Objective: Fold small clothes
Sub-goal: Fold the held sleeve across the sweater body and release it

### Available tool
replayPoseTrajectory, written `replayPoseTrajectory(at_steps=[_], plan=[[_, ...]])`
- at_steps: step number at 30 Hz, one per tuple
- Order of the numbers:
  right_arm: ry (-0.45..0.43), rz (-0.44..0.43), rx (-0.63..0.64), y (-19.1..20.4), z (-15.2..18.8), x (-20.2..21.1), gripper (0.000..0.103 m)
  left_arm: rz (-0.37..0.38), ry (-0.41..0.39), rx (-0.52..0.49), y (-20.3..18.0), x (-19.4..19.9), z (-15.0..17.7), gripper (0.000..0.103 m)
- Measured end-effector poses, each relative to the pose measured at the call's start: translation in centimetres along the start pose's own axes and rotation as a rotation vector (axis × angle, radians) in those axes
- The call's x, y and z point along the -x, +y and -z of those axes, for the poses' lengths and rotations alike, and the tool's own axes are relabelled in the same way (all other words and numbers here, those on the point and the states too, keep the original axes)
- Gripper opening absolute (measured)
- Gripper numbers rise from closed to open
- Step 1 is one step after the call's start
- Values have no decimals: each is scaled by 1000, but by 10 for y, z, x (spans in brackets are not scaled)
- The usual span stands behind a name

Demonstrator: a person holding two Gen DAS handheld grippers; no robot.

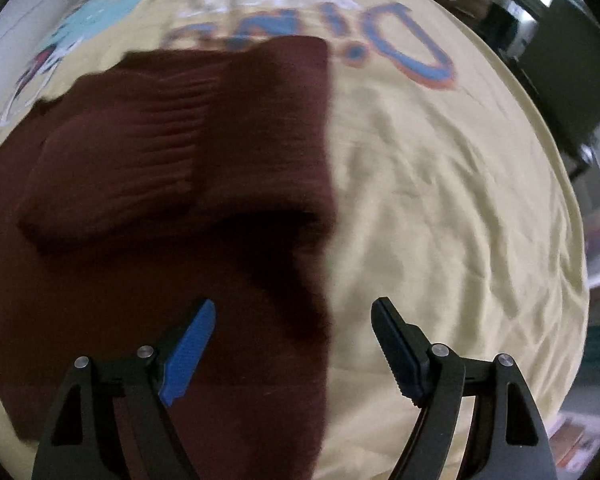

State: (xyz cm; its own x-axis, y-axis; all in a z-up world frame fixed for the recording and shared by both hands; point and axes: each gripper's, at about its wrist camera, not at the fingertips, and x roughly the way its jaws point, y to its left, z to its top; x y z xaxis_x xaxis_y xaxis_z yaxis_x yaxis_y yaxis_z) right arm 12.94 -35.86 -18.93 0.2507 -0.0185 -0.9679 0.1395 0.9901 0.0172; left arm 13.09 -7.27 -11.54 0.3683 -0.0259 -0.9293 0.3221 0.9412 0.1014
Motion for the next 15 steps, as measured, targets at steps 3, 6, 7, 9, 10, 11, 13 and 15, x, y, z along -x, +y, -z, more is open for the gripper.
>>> replayPoseTrajectory(at_steps=[3,6,7,9,10,11,13,15], plan=[[7,-36,-40,-13,-2,-5,82,38,-22,-105,-38,1,-15,102],[14,-62,-62,-22,0,-8,82,24,-39,-231,-77,-3,-27,102],[17,-71,-71,-25,0,-10,82,15,-40,-264,-87,-6,-30,102],[19,-86,-83,-32,4,-11,82,7,-36,-326,-107,-13,-36,102],[19,-92,-88,-34,4,-12,82,2,-32,-351,-115,-17,-37,102],[20,-94,-89,-35,4,-12,82,-9,-30,-380,-123,-21,-40,102],[21,-97,-89,-36,3,-13,82,-59,-35,-443,-138,-30,-44,102],[22,-91,-83,-44,-1,-14,82,-88,-43,-495,-148,-38,-47,102]])
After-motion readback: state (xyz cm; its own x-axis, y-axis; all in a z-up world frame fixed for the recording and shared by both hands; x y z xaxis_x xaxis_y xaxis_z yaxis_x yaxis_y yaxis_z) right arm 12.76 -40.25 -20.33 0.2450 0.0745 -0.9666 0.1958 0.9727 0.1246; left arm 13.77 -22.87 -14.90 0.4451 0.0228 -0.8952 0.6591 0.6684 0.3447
